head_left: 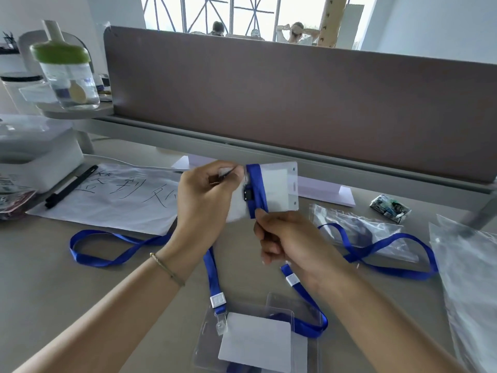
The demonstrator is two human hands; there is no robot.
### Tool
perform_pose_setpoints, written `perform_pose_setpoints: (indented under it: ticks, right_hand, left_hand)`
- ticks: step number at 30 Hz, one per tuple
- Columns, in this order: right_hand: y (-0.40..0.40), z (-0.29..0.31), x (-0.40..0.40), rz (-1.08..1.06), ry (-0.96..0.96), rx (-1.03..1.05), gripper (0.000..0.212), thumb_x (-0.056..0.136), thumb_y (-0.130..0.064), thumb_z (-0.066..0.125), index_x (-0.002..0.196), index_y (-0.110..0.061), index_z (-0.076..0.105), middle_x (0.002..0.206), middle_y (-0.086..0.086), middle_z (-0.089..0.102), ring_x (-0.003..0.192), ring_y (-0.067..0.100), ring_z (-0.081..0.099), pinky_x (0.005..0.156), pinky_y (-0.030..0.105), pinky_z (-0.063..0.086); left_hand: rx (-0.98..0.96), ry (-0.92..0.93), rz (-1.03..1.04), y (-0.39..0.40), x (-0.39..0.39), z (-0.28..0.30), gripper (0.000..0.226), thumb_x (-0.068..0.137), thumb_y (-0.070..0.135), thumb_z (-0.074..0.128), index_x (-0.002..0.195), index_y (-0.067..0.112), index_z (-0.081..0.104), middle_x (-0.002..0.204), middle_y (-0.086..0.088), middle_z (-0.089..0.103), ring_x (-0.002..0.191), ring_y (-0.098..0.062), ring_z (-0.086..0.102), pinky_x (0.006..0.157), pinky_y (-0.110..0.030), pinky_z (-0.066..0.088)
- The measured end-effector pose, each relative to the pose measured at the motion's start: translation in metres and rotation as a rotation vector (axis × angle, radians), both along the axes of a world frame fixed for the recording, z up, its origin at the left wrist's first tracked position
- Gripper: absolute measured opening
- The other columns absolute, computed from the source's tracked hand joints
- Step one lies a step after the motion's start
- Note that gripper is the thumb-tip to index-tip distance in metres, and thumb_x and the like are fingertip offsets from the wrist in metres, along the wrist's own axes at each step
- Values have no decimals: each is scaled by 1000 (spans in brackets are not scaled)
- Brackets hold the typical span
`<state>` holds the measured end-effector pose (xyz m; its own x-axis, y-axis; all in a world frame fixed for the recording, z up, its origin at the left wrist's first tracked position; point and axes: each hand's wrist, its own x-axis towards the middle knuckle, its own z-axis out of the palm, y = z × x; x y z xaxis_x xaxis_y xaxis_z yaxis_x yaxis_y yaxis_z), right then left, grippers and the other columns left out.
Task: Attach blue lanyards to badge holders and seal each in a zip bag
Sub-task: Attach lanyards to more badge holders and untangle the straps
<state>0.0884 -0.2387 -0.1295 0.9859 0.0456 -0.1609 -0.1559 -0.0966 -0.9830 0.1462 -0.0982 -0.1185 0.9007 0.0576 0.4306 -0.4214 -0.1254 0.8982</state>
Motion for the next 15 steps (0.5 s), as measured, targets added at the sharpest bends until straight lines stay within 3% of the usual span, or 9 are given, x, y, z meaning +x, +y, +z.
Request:
perform_pose_setpoints:
  ticks: [2,4,7,11,15]
  right_hand:
    - [-3,4,3,-54,-65,-93,43,103,-28,53,66,-7,62,44,1,43,43,16,48,51,23,48]
    - [-7,8,7,-96,-143,-188,44,102,-30,55,67,-6,67,43,2,47,45,19,52,52,21,50]
    - [-12,5,13,-147,-240,-291,43,99,-36,58,71,-8,73,48,8,60,51,29,60,68,34,56]
    - [-20,-4,19,-207,-327,-261,27,99,-30,60,80,-16,73,62,9,71,72,38,69,82,54,57]
    - [-26,-4,21,-225,-326,-181,24,101,-22,57,92,-7,73,64,8,70,65,25,70,79,43,61]
  left_hand:
    - [-167,52,-50,-2,0,0,21,92,12,67,82,-7,67,76,-29,55,70,-18,49,66,-32,41]
    - [-314,137,-72,-5,-1,2,17,92,10,67,81,-1,70,74,-22,56,72,-22,54,67,-36,46]
    - [-442,265,-136,-6,-2,3,19,94,7,63,77,9,72,80,-12,64,75,-23,64,71,-39,55]
    - [-509,442,-221,-7,7,-8,14,97,8,58,90,5,70,86,-10,74,83,-24,71,78,-41,58]
    - [-372,501,-274,-6,14,-17,15,98,10,56,98,4,69,92,-14,74,84,-24,73,65,-31,59]
